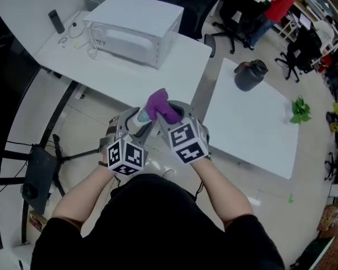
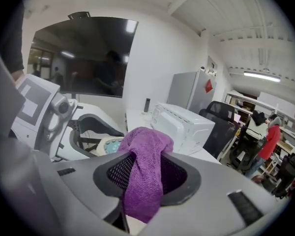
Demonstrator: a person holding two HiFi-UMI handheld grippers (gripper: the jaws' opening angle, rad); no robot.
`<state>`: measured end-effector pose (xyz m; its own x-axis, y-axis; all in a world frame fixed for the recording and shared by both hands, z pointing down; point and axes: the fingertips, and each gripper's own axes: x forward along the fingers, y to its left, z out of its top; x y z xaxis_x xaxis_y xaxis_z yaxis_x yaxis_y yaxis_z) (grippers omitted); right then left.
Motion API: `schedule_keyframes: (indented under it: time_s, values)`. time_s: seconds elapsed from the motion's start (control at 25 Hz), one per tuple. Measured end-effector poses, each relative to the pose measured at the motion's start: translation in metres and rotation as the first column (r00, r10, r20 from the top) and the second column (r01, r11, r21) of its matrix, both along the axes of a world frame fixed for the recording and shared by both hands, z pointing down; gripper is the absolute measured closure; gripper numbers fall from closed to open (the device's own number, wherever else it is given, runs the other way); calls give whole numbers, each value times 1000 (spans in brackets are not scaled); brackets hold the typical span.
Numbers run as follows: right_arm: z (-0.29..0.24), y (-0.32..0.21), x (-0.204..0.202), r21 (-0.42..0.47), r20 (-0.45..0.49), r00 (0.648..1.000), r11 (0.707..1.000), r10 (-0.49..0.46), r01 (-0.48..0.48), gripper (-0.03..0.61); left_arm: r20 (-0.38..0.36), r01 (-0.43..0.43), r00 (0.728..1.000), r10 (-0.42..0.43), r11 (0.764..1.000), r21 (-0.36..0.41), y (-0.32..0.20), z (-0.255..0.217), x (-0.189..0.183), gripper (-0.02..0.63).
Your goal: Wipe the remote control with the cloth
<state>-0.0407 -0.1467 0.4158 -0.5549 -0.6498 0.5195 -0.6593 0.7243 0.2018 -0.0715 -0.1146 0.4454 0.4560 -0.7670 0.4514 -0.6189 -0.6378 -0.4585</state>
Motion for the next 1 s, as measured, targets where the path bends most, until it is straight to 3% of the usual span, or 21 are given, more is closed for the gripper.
schedule_keyframes:
  time_s: [0.16, 0.28, 0.44, 0.72, 0.8, 0.84, 0.88, 0.92, 0.96, 1.0]
  values:
    - [-27, 3, -7, 34, 57, 998, 999, 22, -24, 434, -5, 8, 1000, -8, 1000, -14, -2, 8, -21, 379]
    - [-31, 27, -45, 13, 69, 995, 997, -78, 78, 434, 2, 1, 1000, -1, 1000, -18, -7, 15, -30, 379]
    - [-13, 48, -78, -38, 41, 986, 986, -163, 165, 434, 20, -33, 999, 32, 999, 33, -4, 2, -24, 379]
    - [-17, 23, -37, -23, 30, 997, 997, -67, 68, 434, 8, -60, 998, 59, 995, 80, 21, -18, -16, 379]
    - [-26, 15, -23, -7, 55, 998, 999, -38, 38, 434, -51, -52, 997, 54, 998, 38, 24, -15, -16, 379]
    - [-35, 13, -17, 7, 89, 996, 1000, -31, 31, 434, -126, -46, 991, 44, 999, -13, 24, -12, -17, 379]
    - [-45, 12, -12, 22, 148, 989, 999, -29, 26, 434, -241, -45, 970, 22, 995, -88, 22, -9, -20, 379]
    - [-56, 11, -7, 33, 234, 972, 999, -25, 18, 434, -390, -49, 920, -24, 983, -178, 17, -9, -24, 379]
    - [-66, 11, 0, 34, 333, 943, 999, -14, 3, 434, -551, -67, 828, -99, 960, -273, 12, -12, -30, 379]
    - [-74, 10, 6, 25, 425, 905, 1000, 4, -16, 434, -692, -103, 698, -187, 929, -355, 6, -18, -35, 379]
